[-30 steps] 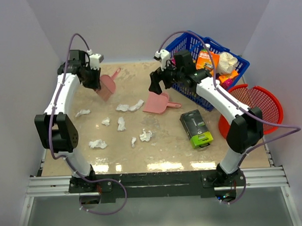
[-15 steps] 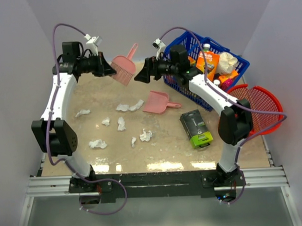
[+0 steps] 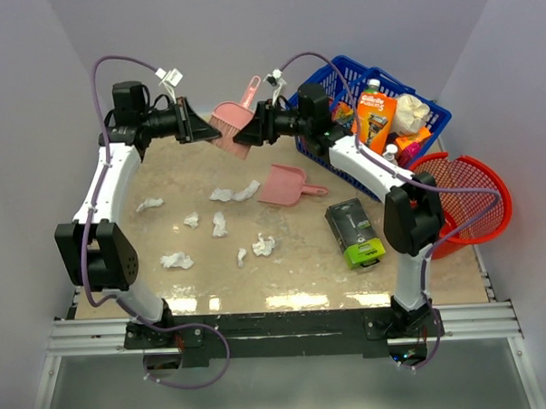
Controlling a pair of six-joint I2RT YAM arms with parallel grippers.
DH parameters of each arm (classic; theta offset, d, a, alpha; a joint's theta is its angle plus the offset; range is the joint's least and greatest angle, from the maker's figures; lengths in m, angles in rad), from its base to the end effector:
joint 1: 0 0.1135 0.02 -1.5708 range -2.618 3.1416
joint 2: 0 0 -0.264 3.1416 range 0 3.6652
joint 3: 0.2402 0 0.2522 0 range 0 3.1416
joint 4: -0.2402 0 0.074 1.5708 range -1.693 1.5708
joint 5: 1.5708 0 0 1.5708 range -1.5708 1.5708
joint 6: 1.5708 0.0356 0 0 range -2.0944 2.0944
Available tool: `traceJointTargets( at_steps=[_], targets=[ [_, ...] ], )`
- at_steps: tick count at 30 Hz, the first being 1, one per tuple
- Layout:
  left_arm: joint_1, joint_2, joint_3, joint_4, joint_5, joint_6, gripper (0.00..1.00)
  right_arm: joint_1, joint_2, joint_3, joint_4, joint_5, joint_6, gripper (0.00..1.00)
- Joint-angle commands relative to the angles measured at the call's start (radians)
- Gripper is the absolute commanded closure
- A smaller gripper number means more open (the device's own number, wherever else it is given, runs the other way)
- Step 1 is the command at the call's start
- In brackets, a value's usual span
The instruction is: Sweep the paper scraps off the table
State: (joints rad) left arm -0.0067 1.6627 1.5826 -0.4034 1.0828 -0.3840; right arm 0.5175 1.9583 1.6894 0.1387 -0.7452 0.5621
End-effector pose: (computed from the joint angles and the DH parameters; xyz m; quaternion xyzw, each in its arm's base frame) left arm 0.3733 -0.0339 0.3744 0.1243 0.7704 -0.5187 0.3492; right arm 0.3975 0.2541 0.3377 -0.2244 0.7052 0.5505 0.3864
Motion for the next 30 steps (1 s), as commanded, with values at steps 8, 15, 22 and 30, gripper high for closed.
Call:
traceJointTargets(
  at_steps=[8,15,22,30],
  targets=[
    [0.036,-0.057,0.102,-0.24,-0.052,0.348,0.37,0.007,-0.102,0.092,-0.42,-0.096,-0.624,1.0],
    [0.014,-0.133,0.112,-0.377,-0.029,0.778,0.27,0.004,-0.17,0.02,-0.752,-0.06,-1.007,1.0],
    [-0.052,-0.103,0.189,-0.684,0.015,1.204,0.28,0.009,-0.081,0.196,-1.118,-0.112,-1.246,1.0],
    [-0.196,-0.07,0.145,-0.661,0.029,1.189,0.44,0.012,-0.044,0.273,-1.059,-0.129,-1.072,1.0]
  ],
)
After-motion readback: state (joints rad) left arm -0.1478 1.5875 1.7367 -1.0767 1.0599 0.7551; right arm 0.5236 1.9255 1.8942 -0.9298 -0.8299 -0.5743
